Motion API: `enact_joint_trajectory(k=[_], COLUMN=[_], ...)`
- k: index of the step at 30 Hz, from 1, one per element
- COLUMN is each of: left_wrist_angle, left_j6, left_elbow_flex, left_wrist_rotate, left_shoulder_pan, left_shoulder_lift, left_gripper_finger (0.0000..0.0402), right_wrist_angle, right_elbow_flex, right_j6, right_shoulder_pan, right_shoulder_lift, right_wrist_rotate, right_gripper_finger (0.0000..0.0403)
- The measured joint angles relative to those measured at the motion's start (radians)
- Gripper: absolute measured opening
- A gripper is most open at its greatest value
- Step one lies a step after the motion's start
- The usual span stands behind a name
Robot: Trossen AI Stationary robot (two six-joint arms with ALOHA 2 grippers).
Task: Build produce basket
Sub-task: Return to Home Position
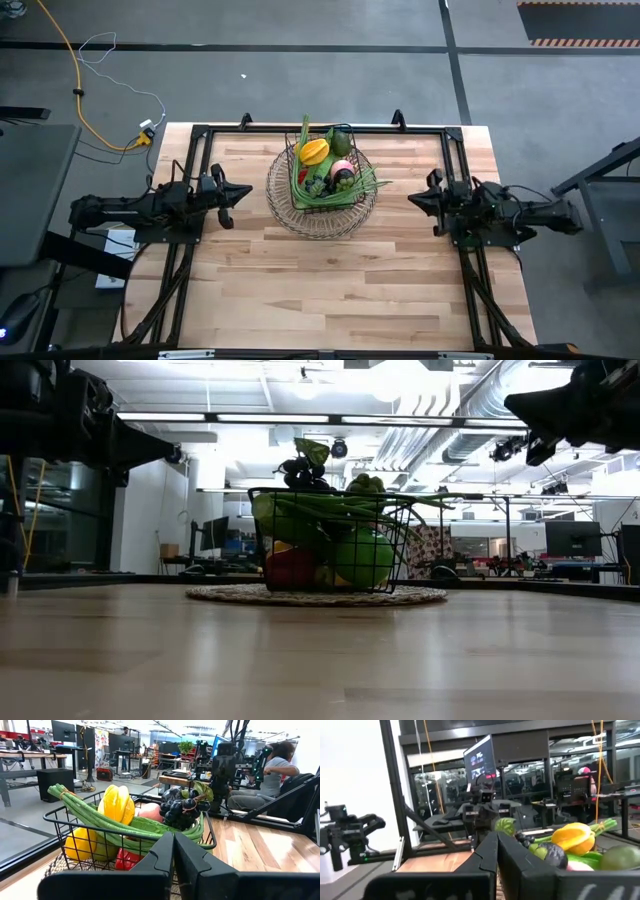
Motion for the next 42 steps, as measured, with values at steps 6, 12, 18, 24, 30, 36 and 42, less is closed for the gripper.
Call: enact_joint_trajectory(k=[6, 12, 18, 24, 30, 36, 42], left_wrist_angle=[0.000, 0.000, 0.000, 0.000, 0.000, 0.000, 0.000], left_j6=[0.000, 0.000, 0.000, 0.000, 0.000, 0.000, 0.000], left_elbow_flex=[0.000, 0.000, 0.000, 0.000, 0.000, 0.000, 0.000], left_wrist_rotate=[0.000, 0.000, 0.000, 0.000, 0.000, 0.000, 0.000], left_shoulder_pan=[0.000, 0.000, 0.000, 0.000, 0.000, 0.000, 0.000], left_shoulder_lift=[0.002, 0.002, 0.002, 0.002, 0.002, 0.002, 0.002], left_gripper_finger=[0.0003, 0.0003, 0.0003, 0.0003, 0.0003, 0.0003, 0.0003], right_wrist_angle=[0.021, -0.199, -0.207, -0.207, -0.208, -0.208, -0.208], right_elbow_flex=[-0.016, -0.016, -0.016, -0.016, -0.016, -0.016, -0.016], right_j6=[0.005, -0.032, -0.074, -0.129, -0.021, 0.074, 0.075], right_shoulder_pan=[0.067, 0.137, 0.143, 0.138, 0.138, 0.138, 0.138], right_shoulder_lift=[0.004, 0.005, 0.021, 0.021, 0.021, 0.021, 0.021], right_wrist_rotate=[0.054, 0.191, 0.130, 0.130, 0.129, 0.128, 0.128], right_gripper_finger=[0.0000, 0.0000, 0.0000, 0.0000, 0.0000, 0.0000, 0.0000])
